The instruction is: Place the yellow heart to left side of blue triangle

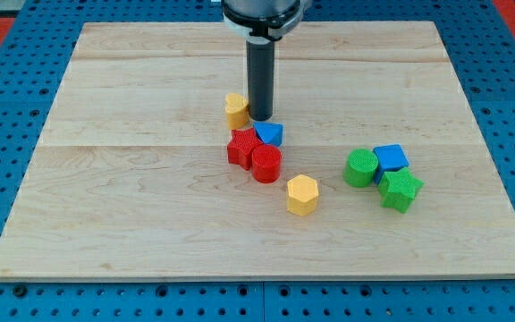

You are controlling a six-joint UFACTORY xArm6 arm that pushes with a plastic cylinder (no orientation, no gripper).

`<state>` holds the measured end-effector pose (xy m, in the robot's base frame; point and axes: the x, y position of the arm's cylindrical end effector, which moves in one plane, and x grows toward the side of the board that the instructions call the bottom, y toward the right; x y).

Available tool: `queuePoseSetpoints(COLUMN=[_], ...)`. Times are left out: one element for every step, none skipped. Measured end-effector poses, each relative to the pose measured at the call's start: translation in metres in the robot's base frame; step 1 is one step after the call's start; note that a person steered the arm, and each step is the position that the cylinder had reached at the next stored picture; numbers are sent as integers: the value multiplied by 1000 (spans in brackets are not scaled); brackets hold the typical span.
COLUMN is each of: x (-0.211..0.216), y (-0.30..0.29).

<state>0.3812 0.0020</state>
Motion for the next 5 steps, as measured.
queuePoseSetpoints(x=[-36, -19, 21, -7, -42], y=[-12, -69, -69, -103, -70])
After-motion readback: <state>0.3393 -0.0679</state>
